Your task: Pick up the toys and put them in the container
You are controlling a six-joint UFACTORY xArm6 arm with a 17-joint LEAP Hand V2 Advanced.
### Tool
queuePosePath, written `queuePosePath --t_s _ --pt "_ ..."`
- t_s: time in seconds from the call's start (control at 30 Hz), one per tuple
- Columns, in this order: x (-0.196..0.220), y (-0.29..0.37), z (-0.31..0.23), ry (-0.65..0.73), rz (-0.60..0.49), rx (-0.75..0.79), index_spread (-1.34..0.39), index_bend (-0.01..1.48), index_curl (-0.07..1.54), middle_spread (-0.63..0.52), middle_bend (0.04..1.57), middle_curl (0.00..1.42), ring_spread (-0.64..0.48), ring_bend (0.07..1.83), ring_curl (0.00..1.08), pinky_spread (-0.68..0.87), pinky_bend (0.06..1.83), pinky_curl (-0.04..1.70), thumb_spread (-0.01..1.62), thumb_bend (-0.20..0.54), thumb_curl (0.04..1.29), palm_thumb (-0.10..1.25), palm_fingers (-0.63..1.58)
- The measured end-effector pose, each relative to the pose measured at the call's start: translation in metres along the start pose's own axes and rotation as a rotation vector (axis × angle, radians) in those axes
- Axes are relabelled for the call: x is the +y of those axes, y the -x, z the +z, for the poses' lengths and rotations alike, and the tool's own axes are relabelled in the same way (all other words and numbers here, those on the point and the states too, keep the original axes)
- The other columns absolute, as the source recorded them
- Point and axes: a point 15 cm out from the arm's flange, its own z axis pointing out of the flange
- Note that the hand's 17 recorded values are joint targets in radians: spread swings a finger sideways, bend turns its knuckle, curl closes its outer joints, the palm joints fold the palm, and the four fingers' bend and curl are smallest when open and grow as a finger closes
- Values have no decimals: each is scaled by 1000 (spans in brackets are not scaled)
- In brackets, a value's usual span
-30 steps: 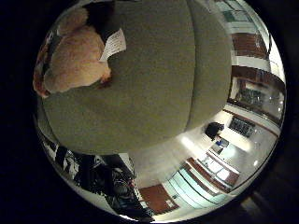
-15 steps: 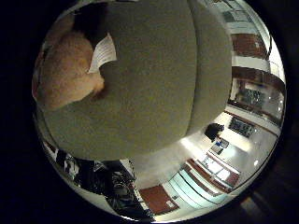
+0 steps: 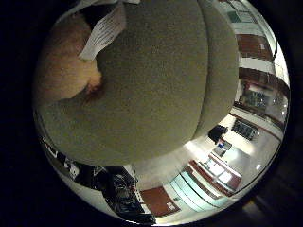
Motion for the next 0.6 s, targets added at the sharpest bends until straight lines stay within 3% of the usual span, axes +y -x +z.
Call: queuePosePath --t_s 0.07,0.1,0.17,0.23,0.43,0.6 --pt "0 0 0 0 -2 1 -287 167 293 -116 490 450 -98 703 313 132 738 -10 1099 -19 302 560 822" --pt "0 -1 -1 -1 -3 3 -321 192 305 -161 552 486 -162 777 341 -18 861 10 1096 -18 305 573 1034" --pt "0 -2 -2 -3 -2 5 -368 265 368 -204 668 555 -216 878 407 -173 1014 69 1096 -14 310 604 1242" --pt "-2 -4 -6 -9 0 8 -398 423 457 -225 785 616 -241 972 457 -263 1135 129 1099 -7 318 662 1271" --pt "-11 -13 -13 -48 -1 28 -385 799 691 -224 1043 744 -246 1208 572 -267 1393 299 1110 -5 357 807 1222" --pt "-22 -22 -22 -98 1 55 -335 967 799 -208 1157 808 -235 1323 630 -225 1505 400 1095 -5 399 918 1160"
